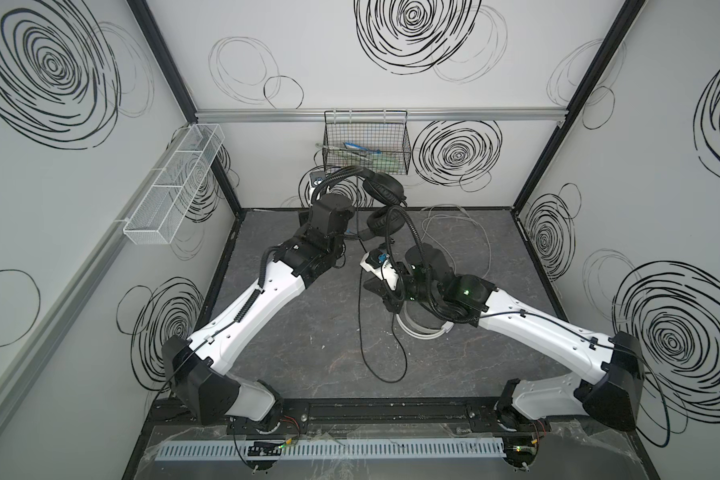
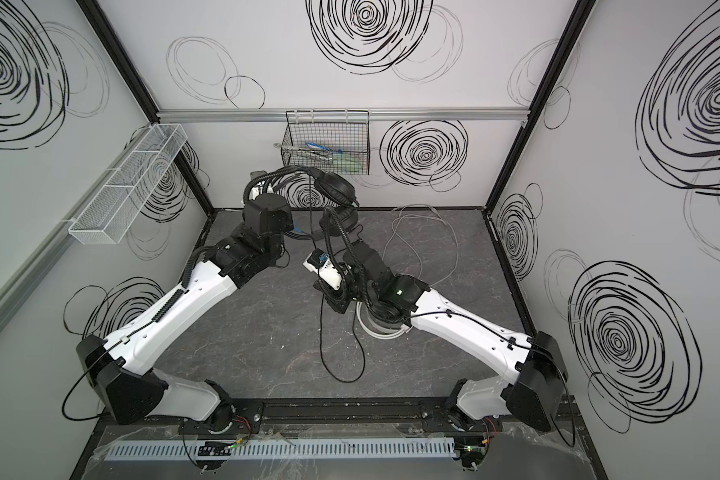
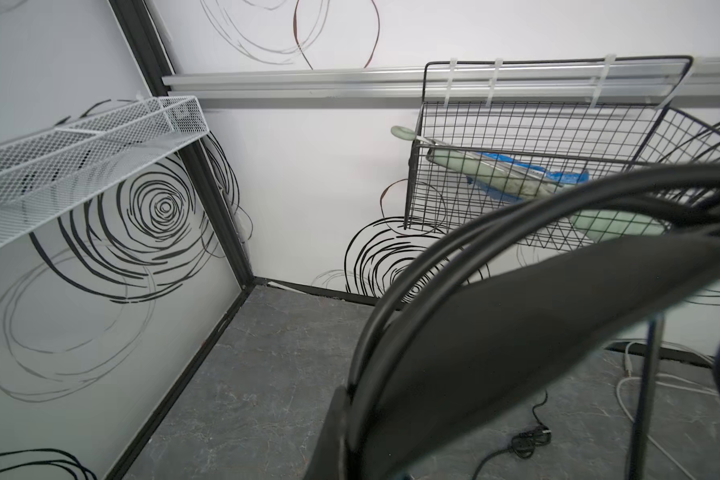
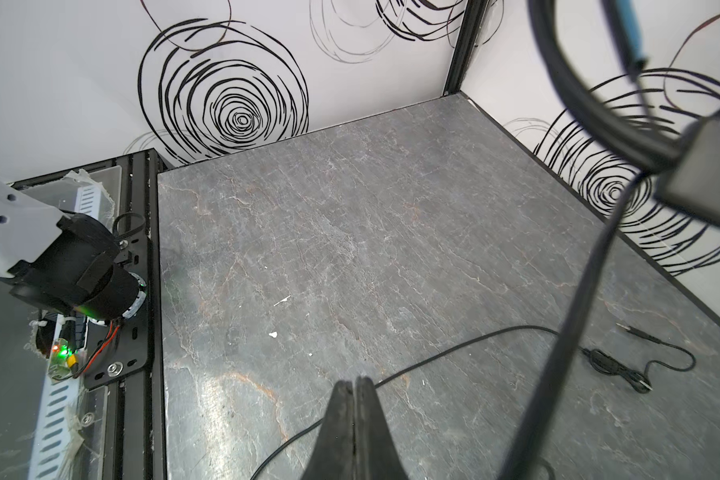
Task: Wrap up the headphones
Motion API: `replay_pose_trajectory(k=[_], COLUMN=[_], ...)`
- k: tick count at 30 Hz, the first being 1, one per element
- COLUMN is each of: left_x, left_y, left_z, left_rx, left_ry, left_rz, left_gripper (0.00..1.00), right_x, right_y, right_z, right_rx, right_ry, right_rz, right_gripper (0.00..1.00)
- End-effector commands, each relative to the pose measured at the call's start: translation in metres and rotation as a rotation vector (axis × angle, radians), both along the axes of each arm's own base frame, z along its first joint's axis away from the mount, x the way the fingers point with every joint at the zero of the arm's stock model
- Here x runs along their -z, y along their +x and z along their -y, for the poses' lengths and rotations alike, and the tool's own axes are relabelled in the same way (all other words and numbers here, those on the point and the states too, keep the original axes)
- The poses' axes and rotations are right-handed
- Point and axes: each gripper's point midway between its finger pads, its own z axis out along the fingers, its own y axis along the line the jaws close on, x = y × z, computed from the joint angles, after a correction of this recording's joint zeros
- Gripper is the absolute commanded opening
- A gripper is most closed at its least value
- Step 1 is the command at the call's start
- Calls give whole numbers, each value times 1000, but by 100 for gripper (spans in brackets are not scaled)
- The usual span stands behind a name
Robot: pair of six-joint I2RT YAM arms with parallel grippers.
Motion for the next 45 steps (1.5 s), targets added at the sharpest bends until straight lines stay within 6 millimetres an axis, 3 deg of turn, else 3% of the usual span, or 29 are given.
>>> replay_pose_trajectory(k=[1, 10, 17, 21, 26, 30, 35, 45], left_x=[-56, -35, -26, -24, -16, -3, 16, 25], left_y=[-19, -37, -58, -62, -65, -66, -64, -60], left_z=[-27, -17, -26, -19, -9, -5, -7, -6], left_rx=[-122, -29, -29, 21, 119, 168, 178, 191], left_ry=[-9, 168, 268, 305, 318, 342, 330, 254], left_rz=[198, 88, 43, 11, -47, -100, -140, -153], left_gripper=[0, 0, 0, 0, 0, 0, 0, 0], right_x=[-40, -74, -69, -75, -93, -120, -144, -162], right_y=[-13, 10, 23, 34, 49, 56, 43, -13], right_z=[6, 25, 34, 37, 47, 59, 55, 7], right_rx=[-36, 57, 97, 161, 296, 395, 379, 221], right_ry=[27, -62, -179, -220, -283, -255, -184, -18], right_rz=[74, 249, 346, 412, 586, 700, 792, 736], right_gripper=[6, 8, 10, 9, 8, 11, 12, 11])
